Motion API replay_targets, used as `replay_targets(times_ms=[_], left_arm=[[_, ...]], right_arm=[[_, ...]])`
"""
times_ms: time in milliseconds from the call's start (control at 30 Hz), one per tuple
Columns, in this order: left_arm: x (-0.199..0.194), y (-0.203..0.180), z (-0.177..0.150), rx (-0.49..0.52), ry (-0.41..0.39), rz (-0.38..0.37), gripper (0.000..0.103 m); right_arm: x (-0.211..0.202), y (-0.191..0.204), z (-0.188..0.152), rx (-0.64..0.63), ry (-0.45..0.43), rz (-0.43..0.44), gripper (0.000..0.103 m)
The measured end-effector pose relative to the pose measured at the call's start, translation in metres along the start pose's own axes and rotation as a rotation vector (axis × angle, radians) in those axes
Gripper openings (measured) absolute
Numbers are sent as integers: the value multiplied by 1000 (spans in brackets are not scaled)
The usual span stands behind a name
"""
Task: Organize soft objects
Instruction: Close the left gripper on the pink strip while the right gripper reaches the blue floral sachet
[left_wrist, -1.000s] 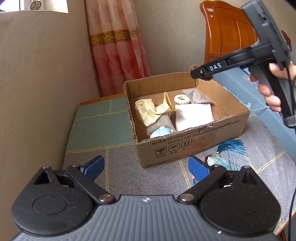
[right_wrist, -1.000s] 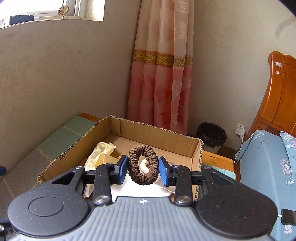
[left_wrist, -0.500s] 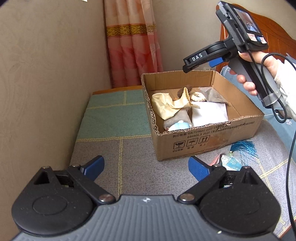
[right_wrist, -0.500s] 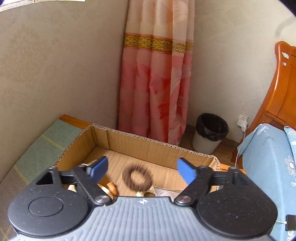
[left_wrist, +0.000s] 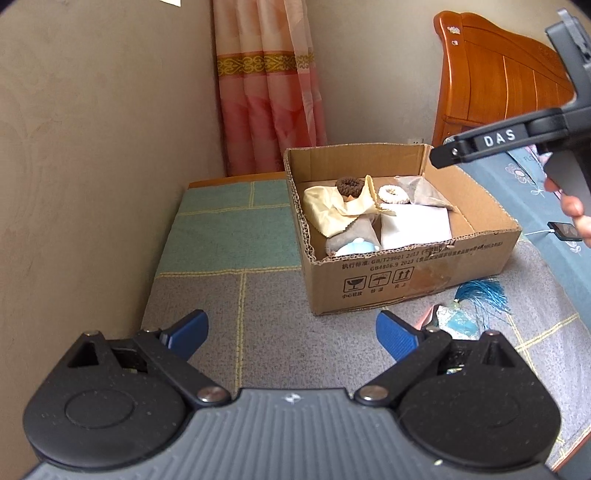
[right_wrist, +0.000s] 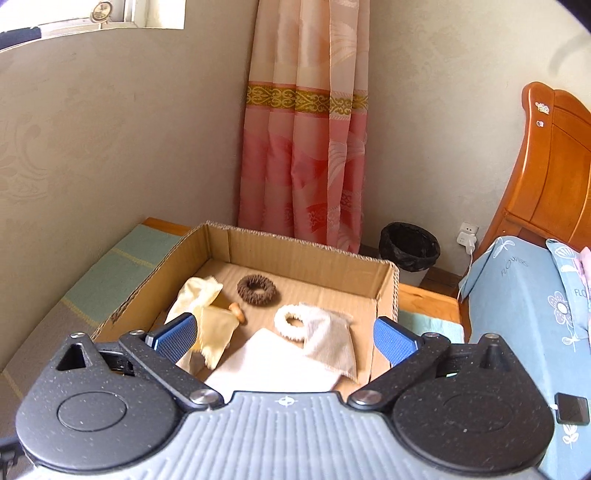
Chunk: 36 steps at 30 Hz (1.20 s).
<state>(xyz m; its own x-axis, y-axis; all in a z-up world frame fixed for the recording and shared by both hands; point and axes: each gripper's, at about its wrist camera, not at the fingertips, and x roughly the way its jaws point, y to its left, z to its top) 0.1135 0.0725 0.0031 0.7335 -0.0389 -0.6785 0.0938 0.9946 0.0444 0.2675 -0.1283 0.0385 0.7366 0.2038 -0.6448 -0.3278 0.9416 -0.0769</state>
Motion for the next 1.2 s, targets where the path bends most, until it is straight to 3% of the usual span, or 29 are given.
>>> replay_targets(times_ms=[333,567,833,1200], left_arm=[[-7,-3,-8,7,-1,-18,97],[-7,0,-11,5,9,-18,97],[-2,1,-17,3,37,-7,97],[10,-13,-14,45,59,-29,97]], right_arm=[[-39,11,-64,56,80,7,103],[-7,33,-110,50,224,-3,103],[29,46,-133,89,292,-35,103],[-1,-1,-159,198,308,-123,103]])
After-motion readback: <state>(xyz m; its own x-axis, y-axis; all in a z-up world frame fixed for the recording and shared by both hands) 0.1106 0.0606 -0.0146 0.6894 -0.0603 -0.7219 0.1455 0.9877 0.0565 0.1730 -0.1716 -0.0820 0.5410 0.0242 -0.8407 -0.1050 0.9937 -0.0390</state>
